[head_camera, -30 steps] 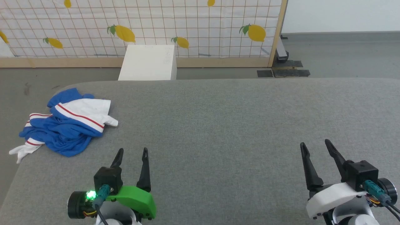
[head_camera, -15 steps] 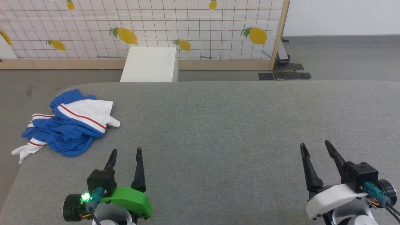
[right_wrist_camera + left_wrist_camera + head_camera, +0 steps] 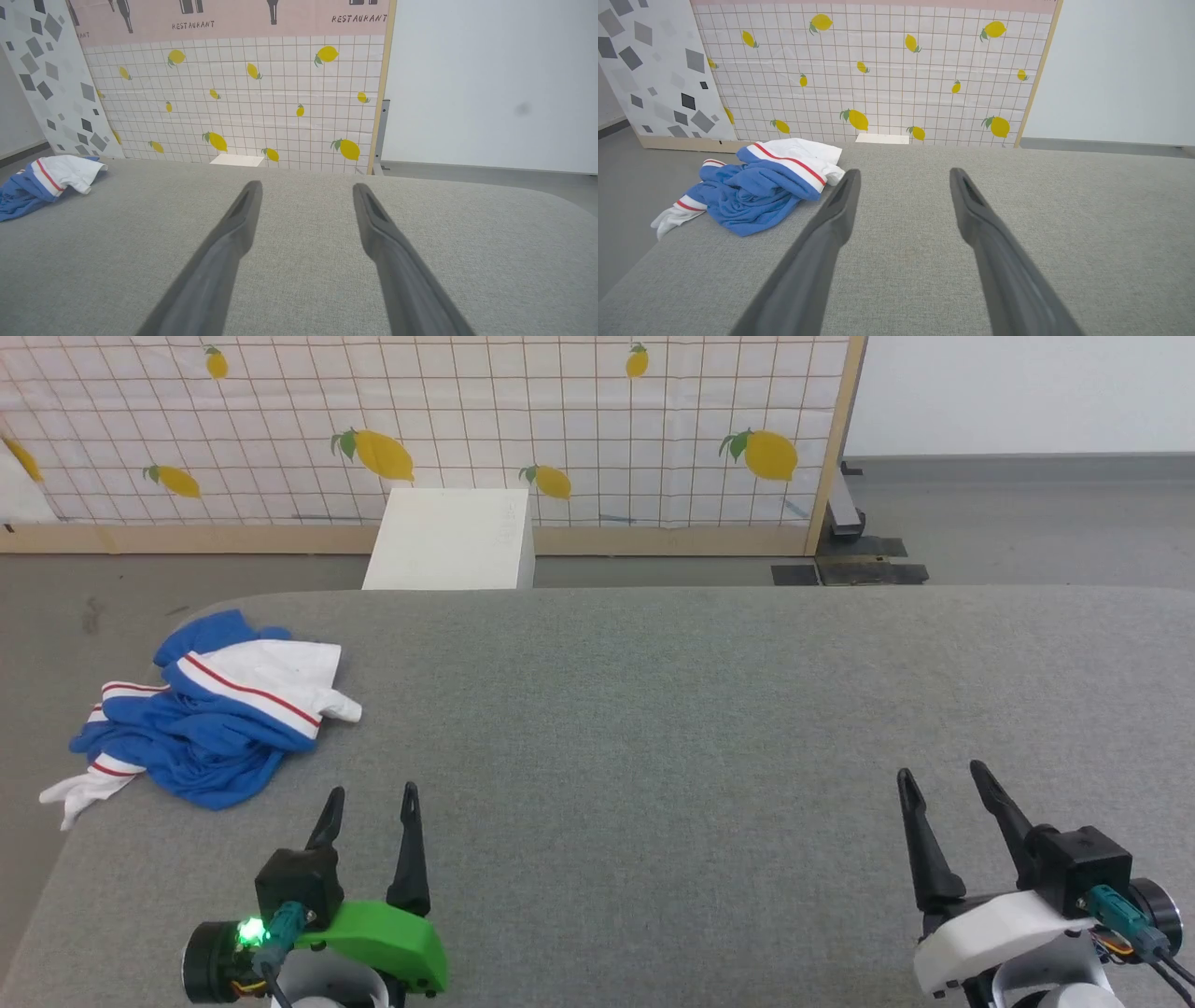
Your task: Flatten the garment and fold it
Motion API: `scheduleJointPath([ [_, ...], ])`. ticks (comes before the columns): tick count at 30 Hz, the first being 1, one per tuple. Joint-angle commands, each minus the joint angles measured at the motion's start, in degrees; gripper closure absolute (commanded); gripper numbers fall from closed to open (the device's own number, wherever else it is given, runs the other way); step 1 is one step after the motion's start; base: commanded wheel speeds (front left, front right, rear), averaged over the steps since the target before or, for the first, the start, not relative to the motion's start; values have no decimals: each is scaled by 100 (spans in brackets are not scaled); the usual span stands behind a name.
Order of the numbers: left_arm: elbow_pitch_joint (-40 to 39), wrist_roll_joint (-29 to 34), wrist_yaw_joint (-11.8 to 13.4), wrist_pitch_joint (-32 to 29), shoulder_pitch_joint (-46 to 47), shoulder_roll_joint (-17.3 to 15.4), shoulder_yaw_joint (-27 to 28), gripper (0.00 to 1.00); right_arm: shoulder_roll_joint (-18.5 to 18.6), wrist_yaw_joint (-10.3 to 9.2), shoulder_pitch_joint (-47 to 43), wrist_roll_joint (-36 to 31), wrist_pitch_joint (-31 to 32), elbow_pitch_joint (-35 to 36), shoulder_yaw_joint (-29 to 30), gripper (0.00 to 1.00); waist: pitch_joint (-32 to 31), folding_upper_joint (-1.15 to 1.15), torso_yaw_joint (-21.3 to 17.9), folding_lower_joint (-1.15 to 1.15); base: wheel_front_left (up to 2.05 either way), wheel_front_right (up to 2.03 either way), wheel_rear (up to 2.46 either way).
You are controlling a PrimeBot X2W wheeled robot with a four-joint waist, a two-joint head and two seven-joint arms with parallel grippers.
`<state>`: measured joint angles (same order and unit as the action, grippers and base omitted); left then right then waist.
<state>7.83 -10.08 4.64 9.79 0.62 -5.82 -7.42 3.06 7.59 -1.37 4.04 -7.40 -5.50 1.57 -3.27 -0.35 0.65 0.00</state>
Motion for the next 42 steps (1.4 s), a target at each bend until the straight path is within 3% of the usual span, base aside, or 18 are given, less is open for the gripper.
scheduleJointPath([
  [1,31,-70,41,85,-97,-56,-30,0,-13,-7,-79,44,-58,-30,-3,0,-12,26,2,0,0,0,0],
  [21,168,-376,173,332,-113,-129,-287,0,-16,-9,-161,174,-239,-124,108,0,-60,31,122,0,0,0,0],
  [31,220,-440,285,461,27,-215,-358,0,-18,-9,-239,235,-331,-169,227,0,-54,34,1240,0,0,0,0],
  [35,208,-493,347,507,-53,-314,-312,0,-18,-10,-167,336,-418,-216,150,0,-72,35,1973,0,0,0,0],
  [42,83,-512,417,508,-157,-393,-236,0,-18,-10,-85,388,-489,-314,39,0,-25,35,2912,0,0,0,0],
])
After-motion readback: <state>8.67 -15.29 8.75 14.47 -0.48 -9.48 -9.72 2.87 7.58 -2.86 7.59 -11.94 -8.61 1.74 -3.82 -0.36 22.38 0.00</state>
